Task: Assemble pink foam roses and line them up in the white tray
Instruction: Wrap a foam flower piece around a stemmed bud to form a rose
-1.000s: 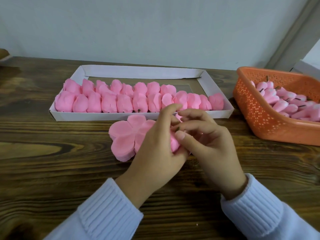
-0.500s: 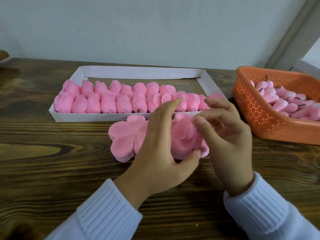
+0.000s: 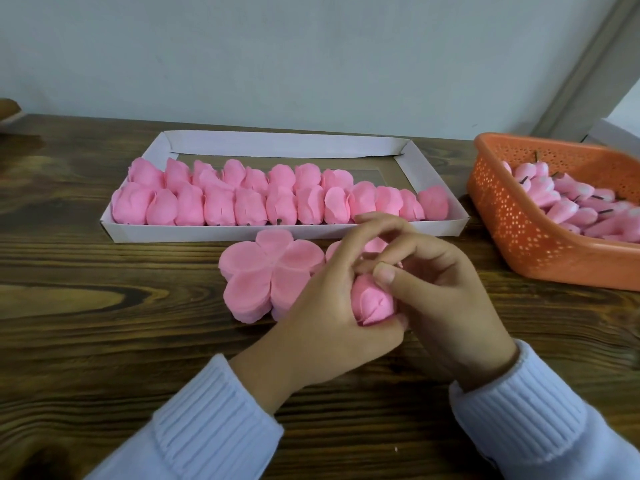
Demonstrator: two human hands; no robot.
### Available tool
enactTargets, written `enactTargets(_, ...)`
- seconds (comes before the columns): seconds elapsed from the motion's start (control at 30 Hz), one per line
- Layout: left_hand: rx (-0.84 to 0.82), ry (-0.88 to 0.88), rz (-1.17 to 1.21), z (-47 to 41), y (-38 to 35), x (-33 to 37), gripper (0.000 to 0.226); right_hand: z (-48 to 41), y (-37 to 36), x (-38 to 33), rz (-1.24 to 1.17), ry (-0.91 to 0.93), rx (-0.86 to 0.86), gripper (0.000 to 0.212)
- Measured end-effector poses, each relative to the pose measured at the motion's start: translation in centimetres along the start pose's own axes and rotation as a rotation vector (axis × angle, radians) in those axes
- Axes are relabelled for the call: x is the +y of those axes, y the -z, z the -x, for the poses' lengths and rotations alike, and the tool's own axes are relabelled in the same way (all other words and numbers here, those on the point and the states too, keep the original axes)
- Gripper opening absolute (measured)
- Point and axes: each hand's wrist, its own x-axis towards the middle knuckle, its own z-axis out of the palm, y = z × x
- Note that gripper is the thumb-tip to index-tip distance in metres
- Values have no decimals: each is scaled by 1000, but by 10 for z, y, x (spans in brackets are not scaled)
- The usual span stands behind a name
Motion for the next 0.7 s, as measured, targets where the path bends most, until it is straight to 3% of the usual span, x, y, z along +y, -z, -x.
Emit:
enactTargets(0.17,23,57,-8,0,-2,-3,58,-2,3,0,-22,23,40,10)
enactTargets(0.33,10,72,35,-1,-2,-3,55,-2,3,3,-12,50,85,9)
enactTargets(0.53,57,56,23,0,-4,-5,62,1,0,3,-11,33,101,9)
enactTargets(0.7,112,65,-6,1,-4,-3,84,5,-12,0,134,-47,-5,36)
